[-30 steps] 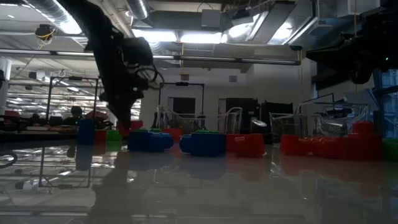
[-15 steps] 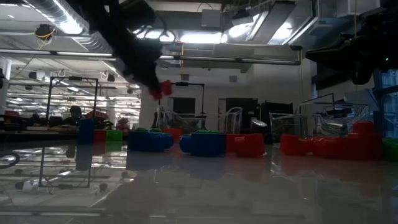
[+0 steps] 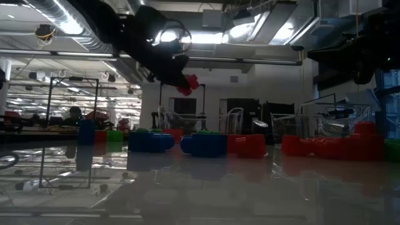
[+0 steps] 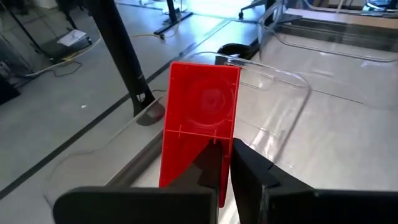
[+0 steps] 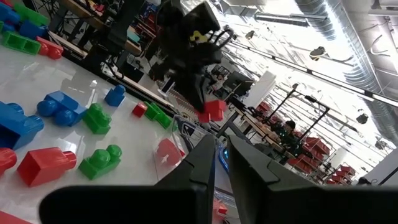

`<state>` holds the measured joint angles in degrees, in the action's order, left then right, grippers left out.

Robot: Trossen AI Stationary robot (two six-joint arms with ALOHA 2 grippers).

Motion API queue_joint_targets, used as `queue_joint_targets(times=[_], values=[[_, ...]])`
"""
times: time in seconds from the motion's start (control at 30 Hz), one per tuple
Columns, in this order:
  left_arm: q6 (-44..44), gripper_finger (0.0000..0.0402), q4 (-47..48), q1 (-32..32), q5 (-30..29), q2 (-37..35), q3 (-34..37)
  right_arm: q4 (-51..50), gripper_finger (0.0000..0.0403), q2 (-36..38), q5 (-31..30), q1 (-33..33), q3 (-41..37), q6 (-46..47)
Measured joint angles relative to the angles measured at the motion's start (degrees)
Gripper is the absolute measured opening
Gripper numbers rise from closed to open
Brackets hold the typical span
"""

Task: Sort blocks
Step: Put the red game piece into the top left transparent bin

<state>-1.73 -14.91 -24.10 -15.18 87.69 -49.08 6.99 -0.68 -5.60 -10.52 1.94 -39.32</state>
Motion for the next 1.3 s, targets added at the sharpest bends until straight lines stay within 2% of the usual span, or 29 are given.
queue_joint_targets(times=[0.3,0.4,0.67,0.77,1.0,1.17,1.3], values=[[-0.1,0.0018,-1.7,-3.0,0.0,3.6,0.0,0.0,0.0044,0.0,0.0,0.0,0.0,0.0],[0.2,0.0038,-0.8,-3.5,0.0,3.6,-0.1,0.0,0.0044,0.0,0.0,0.0,0.0,0.0],[-0.1,0.0172,14.2,-3.4,0.0,3.3,-6.2,0.0,0.0044,0.0,0.0,0.0,0.0,0.0],[-0.3,0.0204,21.7,-2.5,0.0,1.6,-10.0,-0.1,0.0044,0.0,0.0,0.0,0.0,0.0],[4.9,0.0220,39.9,1.8,-1.9,-5.0,-14.7,-0.9,0.0044,0.0,0.0,0.0,0.0,0.0],[12.8,0.0221,53.5,6.8,-9.4,-9.8,-14.7,-0.8,0.0044,0.0,0.0,0.0,0.0,0.0],[22.8,0.0221,64.9,10.9,-16.0,-10.9,-14.7,-0.7,0.0044,0.0,0.0,0.0,0.0,0.0]])
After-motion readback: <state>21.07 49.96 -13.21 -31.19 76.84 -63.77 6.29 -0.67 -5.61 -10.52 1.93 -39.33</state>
